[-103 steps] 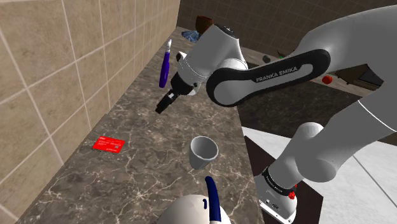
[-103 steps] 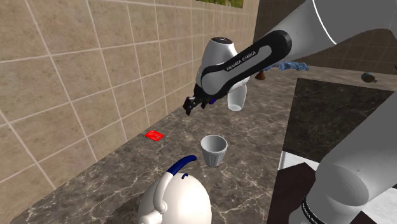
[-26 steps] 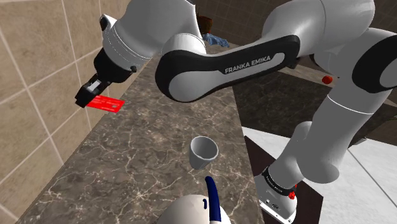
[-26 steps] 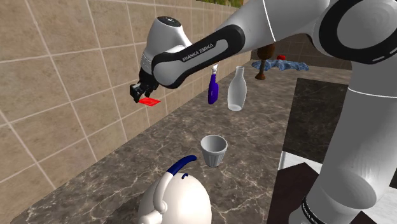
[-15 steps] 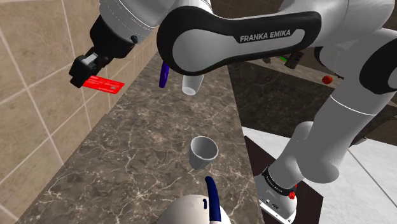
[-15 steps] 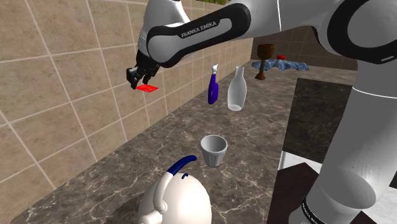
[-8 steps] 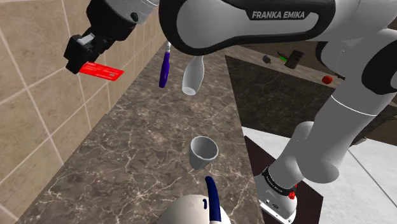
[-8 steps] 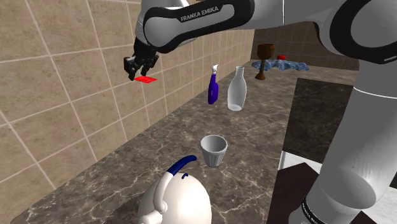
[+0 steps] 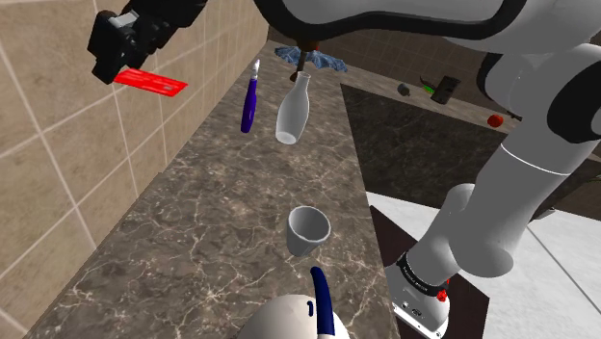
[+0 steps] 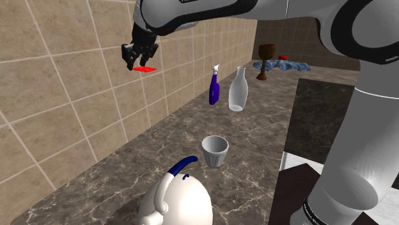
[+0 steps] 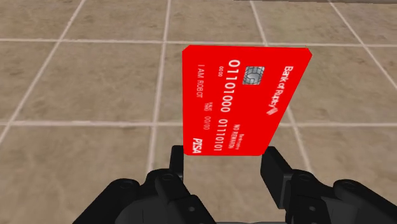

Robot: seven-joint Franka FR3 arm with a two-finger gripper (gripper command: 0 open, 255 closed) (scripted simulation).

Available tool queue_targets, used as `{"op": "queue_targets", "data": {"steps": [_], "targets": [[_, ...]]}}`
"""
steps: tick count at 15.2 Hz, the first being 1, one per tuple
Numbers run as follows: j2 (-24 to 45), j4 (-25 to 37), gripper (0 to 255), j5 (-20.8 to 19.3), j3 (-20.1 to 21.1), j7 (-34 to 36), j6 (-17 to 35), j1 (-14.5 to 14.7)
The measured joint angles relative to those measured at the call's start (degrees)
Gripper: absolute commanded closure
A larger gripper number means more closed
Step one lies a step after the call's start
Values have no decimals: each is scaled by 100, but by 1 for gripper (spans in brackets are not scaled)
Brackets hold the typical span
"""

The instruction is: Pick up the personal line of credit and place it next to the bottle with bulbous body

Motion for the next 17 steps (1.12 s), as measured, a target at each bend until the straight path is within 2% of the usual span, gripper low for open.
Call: {"op": "queue_targets", "data": {"steps": [6,11,17], "targets": [[-725,-792,255,826,-245,-911,159,-438],[-1324,-1398,255,1596,-677,-1930,156,-730],[-1781,-1888,255,2232,-1262,-3017,50,-958]]}}
